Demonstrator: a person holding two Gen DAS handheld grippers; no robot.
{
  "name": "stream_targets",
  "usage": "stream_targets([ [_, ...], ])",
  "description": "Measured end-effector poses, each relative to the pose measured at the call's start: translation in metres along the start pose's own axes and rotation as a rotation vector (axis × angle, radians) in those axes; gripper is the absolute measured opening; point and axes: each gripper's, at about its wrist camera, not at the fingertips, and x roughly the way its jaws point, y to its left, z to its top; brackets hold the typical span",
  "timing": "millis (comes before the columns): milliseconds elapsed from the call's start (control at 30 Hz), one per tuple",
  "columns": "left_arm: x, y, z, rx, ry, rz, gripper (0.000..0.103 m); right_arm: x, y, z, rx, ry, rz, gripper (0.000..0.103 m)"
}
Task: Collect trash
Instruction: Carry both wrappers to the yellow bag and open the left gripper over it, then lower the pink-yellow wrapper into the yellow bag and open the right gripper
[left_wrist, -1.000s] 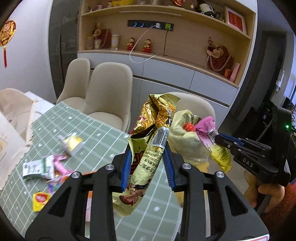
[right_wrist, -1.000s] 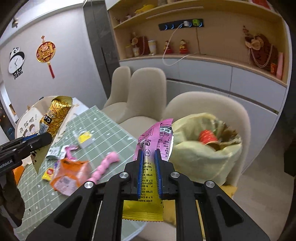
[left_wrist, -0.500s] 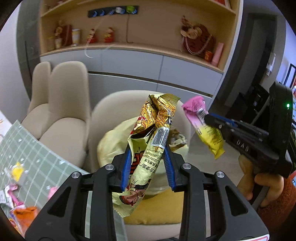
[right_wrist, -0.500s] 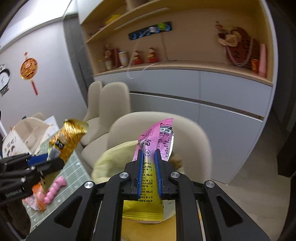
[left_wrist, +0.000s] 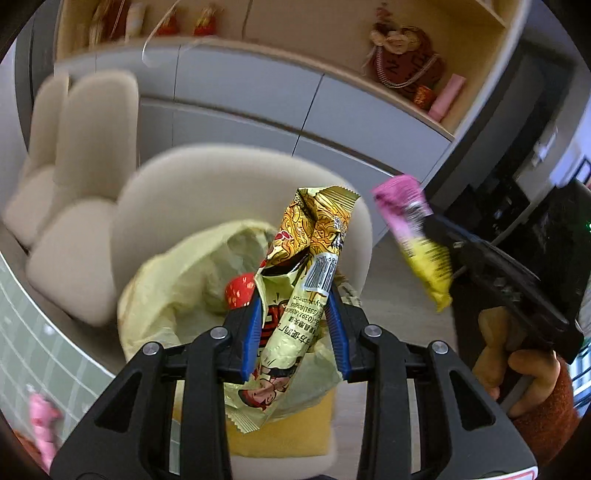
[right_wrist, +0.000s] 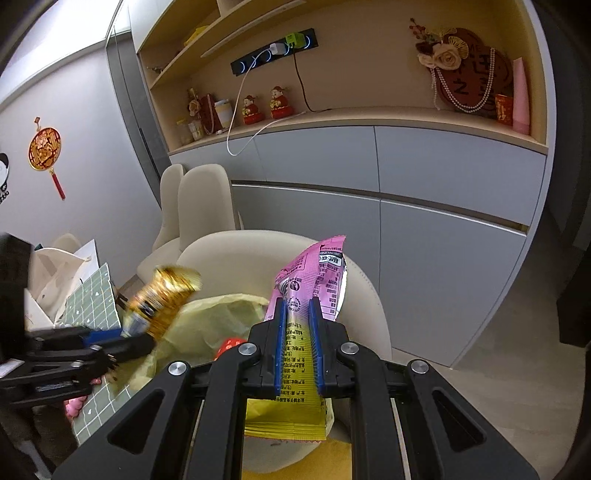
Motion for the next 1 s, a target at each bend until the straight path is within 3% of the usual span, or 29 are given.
stream_targets([
  [67,0.015,0.015,-0.001,-0.039,0.027,-0.005,0.031,0.001,0.0,0.0,-0.004,-0.002,0.008,0.013],
  [200,0.056,0.039,-0.004,-0.108,0.159,-0.077,0.031,0.01,0.001,0.0,-0.01,0.008,0.022,0.013],
  [333,0.078,0.045,-0.001,-0.092,0.188,-0.039,0.031,0.017,0.001,-0.002,-0.002,0.021,0.024,0.013],
  [433,0.087,0.046,0.005,-0.11,0.166,-0.029,0.035,0.024,0.001,-0.001,-0.005,0.038,0.024,0.013],
  [567,0.084,0.049,0.009,-0.164,0.142,-0.146,0.058,0.026,0.004,-0.001,-0.014,0.046,0.033,0.013],
  [600,0.08,0.05,0.008,-0.17,0.134,-0.15,0.059,0.028,0.006,-0.001,-0.018,0.048,0.04,0.013],
  [800,0.028,0.055,0.005,-0.143,0.029,-0.05,0.059,0.054,0.029,-0.007,-0.043,0.1,0.12,0.013],
  [1000,-0.022,0.079,-0.004,-0.162,-0.075,0.053,0.059,0.125,0.064,-0.043,0.03,0.354,0.237,0.014],
])
